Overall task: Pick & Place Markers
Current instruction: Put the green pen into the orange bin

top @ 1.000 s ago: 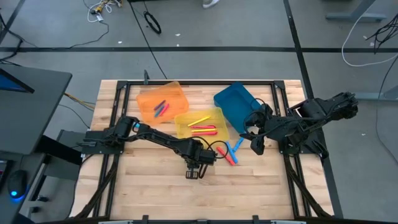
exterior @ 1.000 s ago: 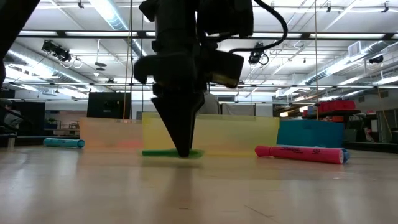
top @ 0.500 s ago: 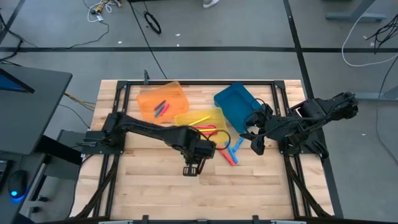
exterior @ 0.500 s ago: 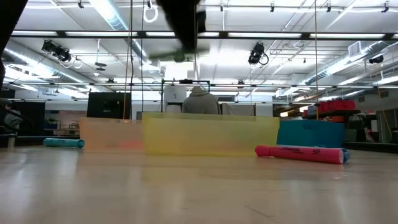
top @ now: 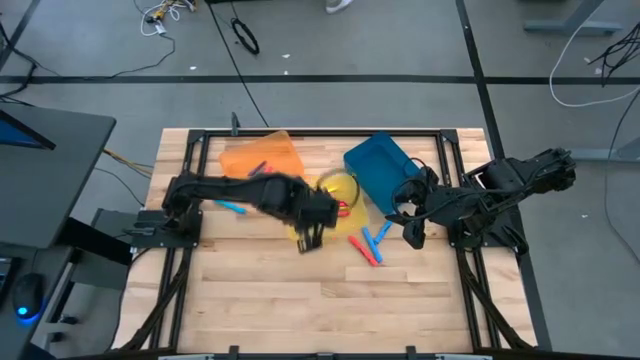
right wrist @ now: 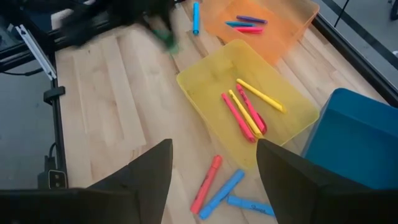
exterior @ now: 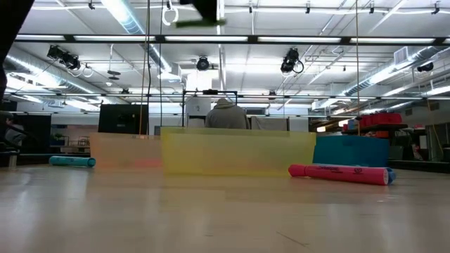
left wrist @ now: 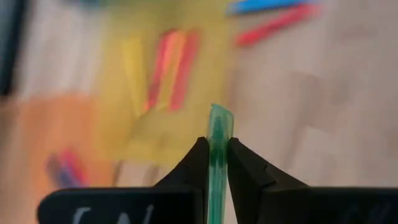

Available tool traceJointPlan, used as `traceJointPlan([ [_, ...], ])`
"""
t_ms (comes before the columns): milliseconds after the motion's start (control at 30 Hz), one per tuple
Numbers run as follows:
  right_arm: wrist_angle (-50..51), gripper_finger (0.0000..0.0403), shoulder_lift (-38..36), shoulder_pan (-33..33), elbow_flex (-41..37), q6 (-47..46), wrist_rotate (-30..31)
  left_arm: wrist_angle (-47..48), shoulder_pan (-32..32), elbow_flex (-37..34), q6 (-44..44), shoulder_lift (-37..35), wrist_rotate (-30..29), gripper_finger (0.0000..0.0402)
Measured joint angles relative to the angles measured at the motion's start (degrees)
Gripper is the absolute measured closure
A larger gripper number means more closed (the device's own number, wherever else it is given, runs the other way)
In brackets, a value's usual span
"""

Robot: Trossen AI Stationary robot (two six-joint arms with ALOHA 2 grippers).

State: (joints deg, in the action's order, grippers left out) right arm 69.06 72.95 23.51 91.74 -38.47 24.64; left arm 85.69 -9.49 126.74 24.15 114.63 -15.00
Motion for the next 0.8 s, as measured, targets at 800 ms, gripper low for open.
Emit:
traceJointPlan([
  [800, -2.8, 0.0167, 0.0, -0.2, 0.0, -0.1, 1.6, -0.9, 39.6, -1.2, 9.1, -0.3, -3.1, 0.0359],
])
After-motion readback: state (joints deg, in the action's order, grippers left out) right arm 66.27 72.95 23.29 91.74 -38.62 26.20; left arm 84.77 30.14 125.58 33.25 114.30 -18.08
